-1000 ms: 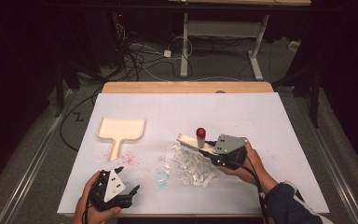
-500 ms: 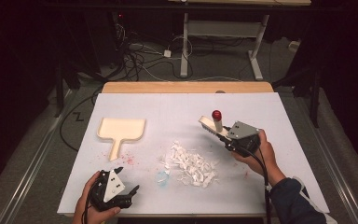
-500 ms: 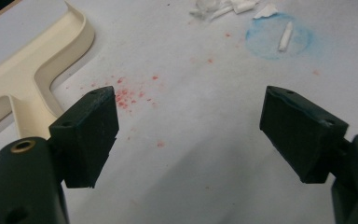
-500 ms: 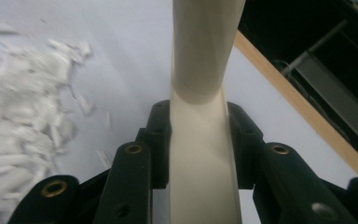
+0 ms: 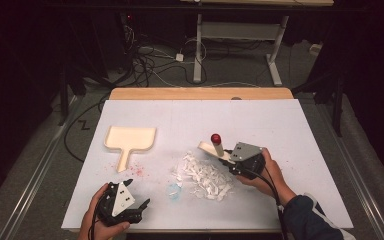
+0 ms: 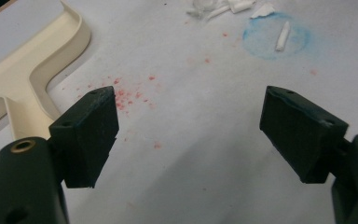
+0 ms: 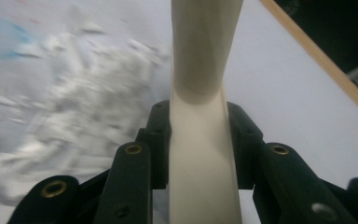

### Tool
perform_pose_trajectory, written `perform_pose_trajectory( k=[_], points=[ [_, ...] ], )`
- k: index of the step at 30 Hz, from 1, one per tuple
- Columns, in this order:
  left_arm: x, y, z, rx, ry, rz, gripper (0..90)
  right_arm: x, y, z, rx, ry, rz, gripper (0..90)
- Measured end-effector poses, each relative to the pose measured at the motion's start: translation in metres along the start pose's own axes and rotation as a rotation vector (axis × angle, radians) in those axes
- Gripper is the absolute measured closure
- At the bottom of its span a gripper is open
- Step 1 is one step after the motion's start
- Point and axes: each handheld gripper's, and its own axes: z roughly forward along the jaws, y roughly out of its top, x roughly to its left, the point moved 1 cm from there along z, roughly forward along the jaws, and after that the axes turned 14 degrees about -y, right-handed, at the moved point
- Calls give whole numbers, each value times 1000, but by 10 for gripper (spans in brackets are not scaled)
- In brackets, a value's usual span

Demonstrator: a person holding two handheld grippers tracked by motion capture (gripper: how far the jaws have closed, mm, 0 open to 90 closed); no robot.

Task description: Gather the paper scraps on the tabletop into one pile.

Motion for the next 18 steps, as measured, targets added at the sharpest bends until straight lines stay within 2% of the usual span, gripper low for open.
perform_pose_trajectory(
  k=[3,4,5,7,8,10,11,13,15,16,18],
  points=[
    [0,0,0,0,-2,1,186,14,8,-6,-29,63,-25,683],
    [0,0,0,1,-4,0,186,14,8,-6,-29,63,-25,683],
    [0,-1,0,4,-4,-1,186,17,14,-10,-43,73,-59,683],
    [0,-1,0,6,-6,-1,186,17,17,-11,-49,68,-57,683],
    [0,-1,1,6,-8,-2,186,11,23,-13,-72,62,-34,684],
    [0,0,1,6,-9,-2,186,8,25,-13,-81,57,-36,684],
    [0,0,1,9,-12,-1,186,4,32,-10,-88,21,-42,684],
    [0,0,2,8,-14,-2,186,2,34,-8,-90,12,-47,684],
    [0,0,2,13,-14,1,186,-2,40,2,-98,-5,-52,683],
    [0,-1,2,12,-14,0,186,-4,45,15,-89,-14,-60,684],
    [1,-1,2,11,-14,-3,186,-5,46,20,-88,-22,-70,684]
  ],
)
